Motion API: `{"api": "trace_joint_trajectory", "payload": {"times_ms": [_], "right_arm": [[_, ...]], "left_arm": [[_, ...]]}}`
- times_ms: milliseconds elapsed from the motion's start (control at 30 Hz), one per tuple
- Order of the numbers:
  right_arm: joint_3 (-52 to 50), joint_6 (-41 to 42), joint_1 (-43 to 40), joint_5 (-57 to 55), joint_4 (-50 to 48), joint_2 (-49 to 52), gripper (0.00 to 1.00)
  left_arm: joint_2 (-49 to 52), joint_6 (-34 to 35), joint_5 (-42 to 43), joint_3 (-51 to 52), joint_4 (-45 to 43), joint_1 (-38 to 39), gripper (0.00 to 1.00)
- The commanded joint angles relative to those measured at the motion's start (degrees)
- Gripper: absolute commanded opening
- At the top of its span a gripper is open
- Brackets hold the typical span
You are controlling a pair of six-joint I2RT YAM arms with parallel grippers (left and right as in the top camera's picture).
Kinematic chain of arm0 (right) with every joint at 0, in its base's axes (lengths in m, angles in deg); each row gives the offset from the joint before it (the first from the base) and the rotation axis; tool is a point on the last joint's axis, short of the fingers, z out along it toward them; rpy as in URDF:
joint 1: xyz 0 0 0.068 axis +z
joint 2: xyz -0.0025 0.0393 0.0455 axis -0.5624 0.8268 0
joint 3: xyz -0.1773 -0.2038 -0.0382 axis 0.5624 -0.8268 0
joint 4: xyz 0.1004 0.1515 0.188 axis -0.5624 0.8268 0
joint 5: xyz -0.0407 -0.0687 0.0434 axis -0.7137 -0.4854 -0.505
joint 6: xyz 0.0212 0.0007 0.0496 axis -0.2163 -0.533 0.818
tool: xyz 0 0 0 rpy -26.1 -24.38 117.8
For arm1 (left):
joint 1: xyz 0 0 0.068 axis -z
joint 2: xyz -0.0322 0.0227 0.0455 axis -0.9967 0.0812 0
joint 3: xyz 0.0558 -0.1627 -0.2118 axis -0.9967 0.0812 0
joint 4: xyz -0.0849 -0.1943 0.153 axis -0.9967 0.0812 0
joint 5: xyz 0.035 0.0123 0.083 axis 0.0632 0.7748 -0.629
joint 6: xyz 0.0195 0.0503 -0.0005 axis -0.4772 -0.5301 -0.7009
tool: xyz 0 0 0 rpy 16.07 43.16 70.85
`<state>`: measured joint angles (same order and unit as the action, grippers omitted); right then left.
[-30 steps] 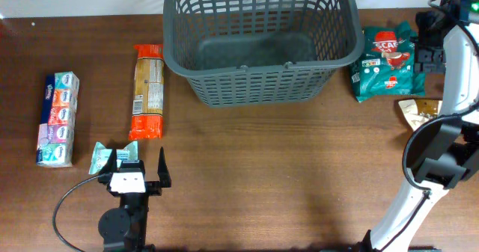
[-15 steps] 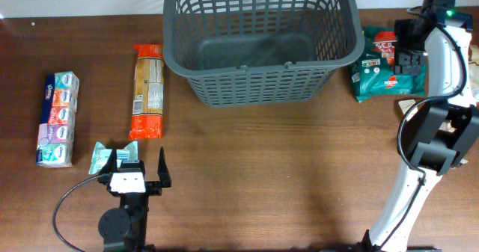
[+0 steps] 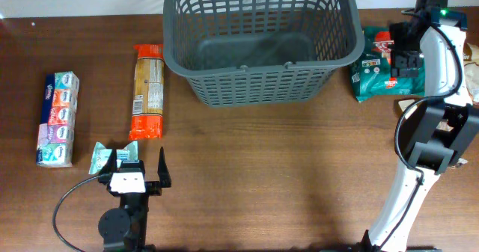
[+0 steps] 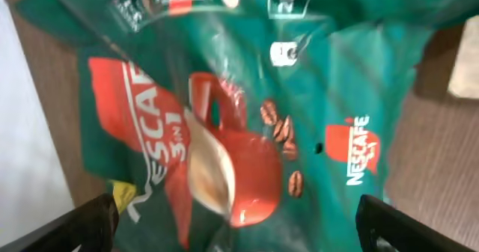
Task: Pack container
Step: 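Lower the right gripper onto the green Nescafé bag and close it, then lift the green Nescafé bag with the right gripper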
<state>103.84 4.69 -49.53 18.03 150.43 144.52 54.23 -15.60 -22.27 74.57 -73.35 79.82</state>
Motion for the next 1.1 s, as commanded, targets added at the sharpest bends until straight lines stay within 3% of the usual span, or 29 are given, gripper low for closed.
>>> {"api": "trace_joint_trajectory", "payload": {"times_ms": [0,500,1067], "right_arm": [[0.63,-0.50,0.24,-2.71,0.13,0.63,0.99],[0.63,-3.69,0.28,2.43,-5.42,5.07,0.99],[0.48,-3.72,0.20,5.46,-0.81,12.87,0.99]], "left_arm": [[-0.52,-0.90,-0.39,0.48,-0.13,0.28,0.99],[-0.52,-0.90,-0.39,0.48,-0.13,0.28,0.99],[-0.52,-0.90,-0.39,0.50,-0.13,0.28,0.99]]}}
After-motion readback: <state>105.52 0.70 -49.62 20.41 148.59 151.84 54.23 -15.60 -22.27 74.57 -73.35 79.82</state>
